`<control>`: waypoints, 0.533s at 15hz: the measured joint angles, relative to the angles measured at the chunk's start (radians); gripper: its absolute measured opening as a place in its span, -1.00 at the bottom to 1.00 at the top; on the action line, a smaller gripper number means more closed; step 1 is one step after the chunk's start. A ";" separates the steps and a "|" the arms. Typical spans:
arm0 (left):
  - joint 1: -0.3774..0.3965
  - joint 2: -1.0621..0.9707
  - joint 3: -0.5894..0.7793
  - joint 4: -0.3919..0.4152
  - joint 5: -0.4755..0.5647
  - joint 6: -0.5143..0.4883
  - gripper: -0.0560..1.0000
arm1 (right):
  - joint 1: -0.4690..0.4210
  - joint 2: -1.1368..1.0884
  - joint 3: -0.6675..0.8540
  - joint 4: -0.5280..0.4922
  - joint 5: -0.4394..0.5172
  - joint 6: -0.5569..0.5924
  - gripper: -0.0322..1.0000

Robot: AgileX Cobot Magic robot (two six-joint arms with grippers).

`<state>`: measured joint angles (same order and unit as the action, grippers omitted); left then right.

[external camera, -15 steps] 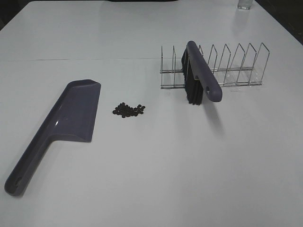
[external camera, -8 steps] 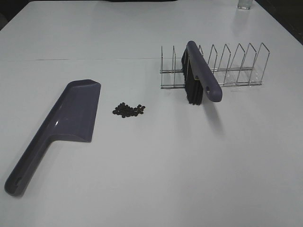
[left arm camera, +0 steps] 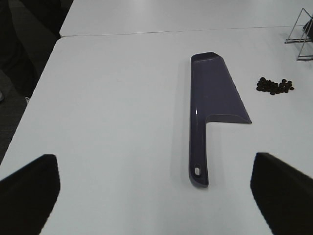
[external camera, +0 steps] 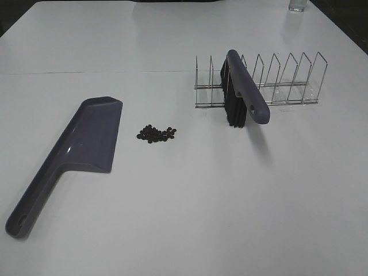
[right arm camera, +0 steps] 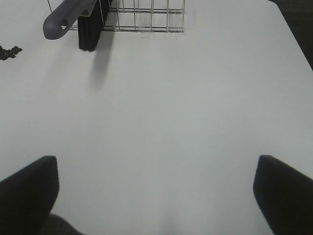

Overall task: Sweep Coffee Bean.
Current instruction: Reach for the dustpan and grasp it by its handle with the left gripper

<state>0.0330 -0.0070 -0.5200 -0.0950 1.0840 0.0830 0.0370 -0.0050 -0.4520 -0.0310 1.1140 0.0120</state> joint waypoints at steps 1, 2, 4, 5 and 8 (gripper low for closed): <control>0.000 0.000 0.000 0.000 0.000 0.000 0.99 | 0.000 0.000 0.000 0.000 0.000 0.000 0.96; 0.000 0.000 0.000 0.000 0.000 0.000 0.99 | 0.000 0.000 0.000 0.000 0.000 0.000 0.96; 0.000 0.000 0.000 0.000 0.000 0.000 0.99 | 0.000 0.000 0.000 0.000 0.000 0.000 0.96; 0.000 0.000 0.000 0.000 0.000 0.000 0.99 | 0.000 0.000 0.000 0.000 0.000 0.000 0.96; 0.000 0.000 0.000 0.000 0.000 0.000 0.99 | 0.000 0.000 0.000 0.000 0.000 0.000 0.96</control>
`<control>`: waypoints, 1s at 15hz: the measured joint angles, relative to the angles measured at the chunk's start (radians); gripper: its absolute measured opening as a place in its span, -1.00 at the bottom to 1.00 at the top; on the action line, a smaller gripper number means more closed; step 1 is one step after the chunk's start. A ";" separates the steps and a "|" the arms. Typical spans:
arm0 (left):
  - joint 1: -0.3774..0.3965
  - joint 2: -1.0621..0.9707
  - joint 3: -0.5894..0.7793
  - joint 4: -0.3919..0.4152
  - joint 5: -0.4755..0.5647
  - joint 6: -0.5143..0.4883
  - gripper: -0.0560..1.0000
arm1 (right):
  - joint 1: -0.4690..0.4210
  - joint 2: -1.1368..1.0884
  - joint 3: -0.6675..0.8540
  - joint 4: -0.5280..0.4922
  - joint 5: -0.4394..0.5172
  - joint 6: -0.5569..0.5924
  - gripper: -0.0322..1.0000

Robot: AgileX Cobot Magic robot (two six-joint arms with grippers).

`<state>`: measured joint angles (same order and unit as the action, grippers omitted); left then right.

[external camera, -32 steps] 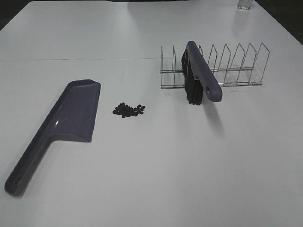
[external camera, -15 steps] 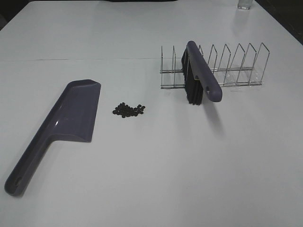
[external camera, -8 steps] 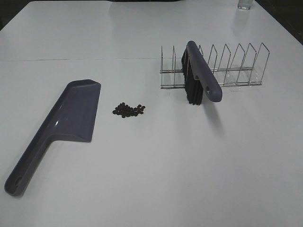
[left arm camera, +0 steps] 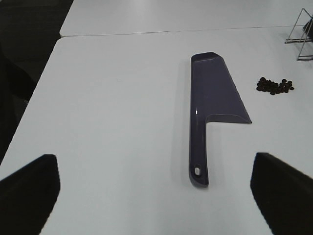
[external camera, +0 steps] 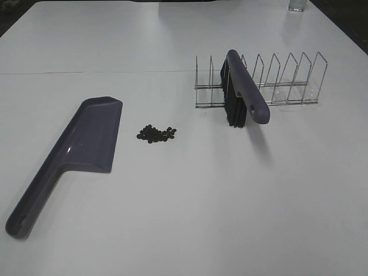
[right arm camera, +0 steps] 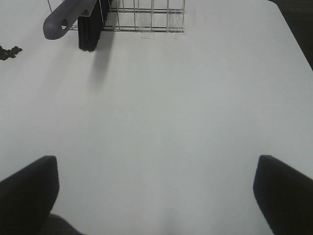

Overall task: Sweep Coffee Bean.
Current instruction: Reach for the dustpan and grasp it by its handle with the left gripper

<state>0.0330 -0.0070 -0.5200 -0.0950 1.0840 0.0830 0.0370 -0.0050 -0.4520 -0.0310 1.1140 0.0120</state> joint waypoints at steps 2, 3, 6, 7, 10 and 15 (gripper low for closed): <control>0.000 0.000 0.000 0.000 0.000 0.000 0.99 | 0.000 0.000 0.000 0.000 0.000 0.000 0.96; 0.000 0.000 0.000 0.000 0.000 0.000 0.99 | 0.000 0.000 0.000 0.000 0.000 0.000 0.96; 0.000 0.000 0.000 0.000 0.000 0.000 0.99 | 0.000 0.000 0.000 0.000 0.000 0.000 0.96; 0.000 0.000 0.000 0.000 0.000 0.000 0.99 | 0.000 0.000 0.000 0.000 0.000 0.000 0.96; 0.000 0.000 0.000 0.000 0.000 0.000 0.99 | 0.000 0.000 0.000 0.000 0.000 0.000 0.96; 0.000 0.074 -0.004 0.000 0.007 0.000 0.96 | 0.000 0.000 0.000 0.000 0.000 0.000 0.96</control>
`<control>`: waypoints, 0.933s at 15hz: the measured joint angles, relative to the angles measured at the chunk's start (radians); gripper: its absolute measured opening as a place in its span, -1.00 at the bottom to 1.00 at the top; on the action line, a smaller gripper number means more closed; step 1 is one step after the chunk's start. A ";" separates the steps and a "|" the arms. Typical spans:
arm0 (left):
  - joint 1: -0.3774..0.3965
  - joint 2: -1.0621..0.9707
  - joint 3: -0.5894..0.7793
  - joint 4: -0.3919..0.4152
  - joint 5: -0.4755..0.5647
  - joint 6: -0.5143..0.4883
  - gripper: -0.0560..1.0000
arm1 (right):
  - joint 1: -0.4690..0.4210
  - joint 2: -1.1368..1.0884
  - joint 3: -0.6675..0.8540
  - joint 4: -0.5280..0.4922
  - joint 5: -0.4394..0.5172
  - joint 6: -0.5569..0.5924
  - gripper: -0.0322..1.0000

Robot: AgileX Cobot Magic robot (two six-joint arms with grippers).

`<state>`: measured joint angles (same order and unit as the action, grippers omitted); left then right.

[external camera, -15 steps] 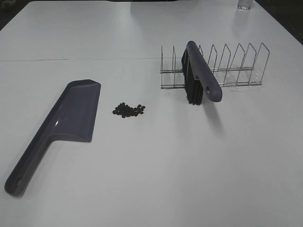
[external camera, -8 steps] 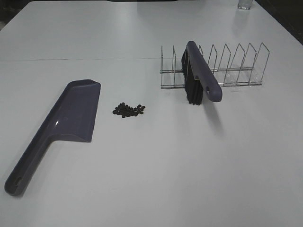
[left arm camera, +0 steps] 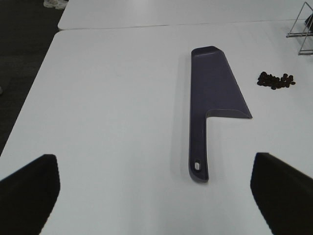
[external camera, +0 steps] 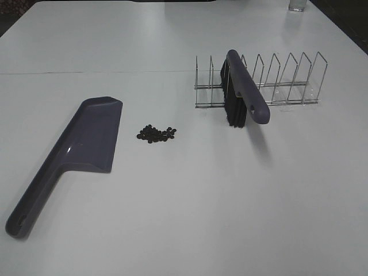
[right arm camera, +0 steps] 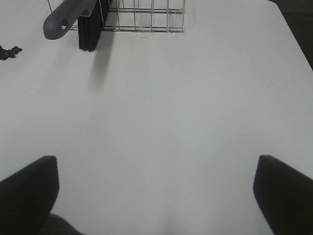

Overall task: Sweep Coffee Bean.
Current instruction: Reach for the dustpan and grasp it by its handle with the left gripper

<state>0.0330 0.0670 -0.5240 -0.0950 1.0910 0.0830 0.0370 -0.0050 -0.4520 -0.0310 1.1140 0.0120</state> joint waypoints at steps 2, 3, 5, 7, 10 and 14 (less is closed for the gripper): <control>0.000 0.103 -0.031 0.003 0.030 0.000 0.96 | 0.000 0.000 0.000 0.000 0.000 0.000 0.96; 0.000 0.128 -0.039 0.003 0.042 0.000 0.96 | 0.000 0.000 0.000 0.000 0.000 0.000 0.96; 0.000 0.230 -0.064 0.003 0.105 -0.006 0.95 | 0.000 0.000 0.000 0.000 0.000 0.000 0.96; 0.000 0.355 -0.084 0.003 0.127 -0.055 0.95 | 0.000 0.000 0.000 0.000 0.000 0.000 0.96; 0.000 0.494 -0.115 -0.008 0.131 -0.095 0.95 | 0.000 0.000 0.000 0.000 0.000 0.000 0.96; 0.000 0.542 -0.128 -0.010 0.131 -0.102 0.95 | 0.000 0.000 0.000 0.000 0.000 -0.001 0.96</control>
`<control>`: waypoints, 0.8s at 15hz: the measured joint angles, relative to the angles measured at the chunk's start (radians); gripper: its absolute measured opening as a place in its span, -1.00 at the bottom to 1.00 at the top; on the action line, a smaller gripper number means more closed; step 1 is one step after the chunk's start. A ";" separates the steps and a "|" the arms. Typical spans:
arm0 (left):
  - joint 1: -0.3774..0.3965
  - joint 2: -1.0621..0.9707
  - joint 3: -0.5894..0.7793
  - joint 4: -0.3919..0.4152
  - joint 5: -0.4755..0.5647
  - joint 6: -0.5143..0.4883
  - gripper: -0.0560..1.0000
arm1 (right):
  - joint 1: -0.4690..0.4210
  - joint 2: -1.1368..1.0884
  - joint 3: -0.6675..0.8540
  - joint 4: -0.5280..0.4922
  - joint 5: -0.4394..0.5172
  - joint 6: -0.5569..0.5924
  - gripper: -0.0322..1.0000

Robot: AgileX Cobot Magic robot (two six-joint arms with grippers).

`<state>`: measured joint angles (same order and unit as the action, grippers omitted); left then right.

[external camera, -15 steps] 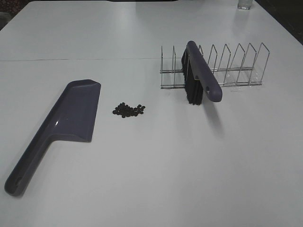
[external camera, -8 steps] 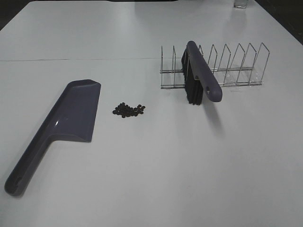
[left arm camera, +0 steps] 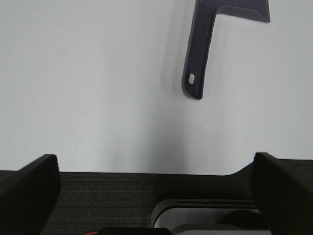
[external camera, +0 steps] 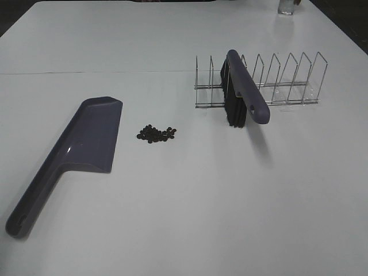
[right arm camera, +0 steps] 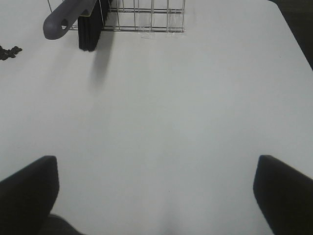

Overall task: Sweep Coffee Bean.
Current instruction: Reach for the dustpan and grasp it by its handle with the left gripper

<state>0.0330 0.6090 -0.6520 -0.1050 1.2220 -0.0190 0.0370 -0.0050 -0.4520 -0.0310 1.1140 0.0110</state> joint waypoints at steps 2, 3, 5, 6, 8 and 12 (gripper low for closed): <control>0.000 0.074 0.000 -0.009 -0.003 0.000 0.95 | 0.000 0.000 0.000 0.000 0.000 0.000 0.96; -0.004 0.181 0.000 -0.018 -0.034 0.000 0.95 | 0.000 0.000 0.000 0.000 0.000 0.000 0.96; -0.036 0.261 -0.004 -0.018 -0.074 0.000 0.95 | 0.000 0.000 0.000 0.000 0.000 0.000 0.96; -0.067 0.321 -0.012 -0.018 -0.098 0.000 0.95 | 0.000 0.000 0.000 0.000 0.000 0.000 0.96; -0.106 0.413 -0.048 -0.018 -0.139 0.000 0.95 | 0.000 0.000 0.000 0.000 0.000 0.000 0.96; -0.173 0.770 -0.266 -0.031 -0.157 0.053 0.95 | 0.000 0.000 0.000 0.000 0.000 0.000 0.96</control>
<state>-0.1400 1.3790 -0.9180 -0.1360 1.0650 0.0340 0.0370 -0.0050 -0.4520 -0.0310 1.1140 0.0110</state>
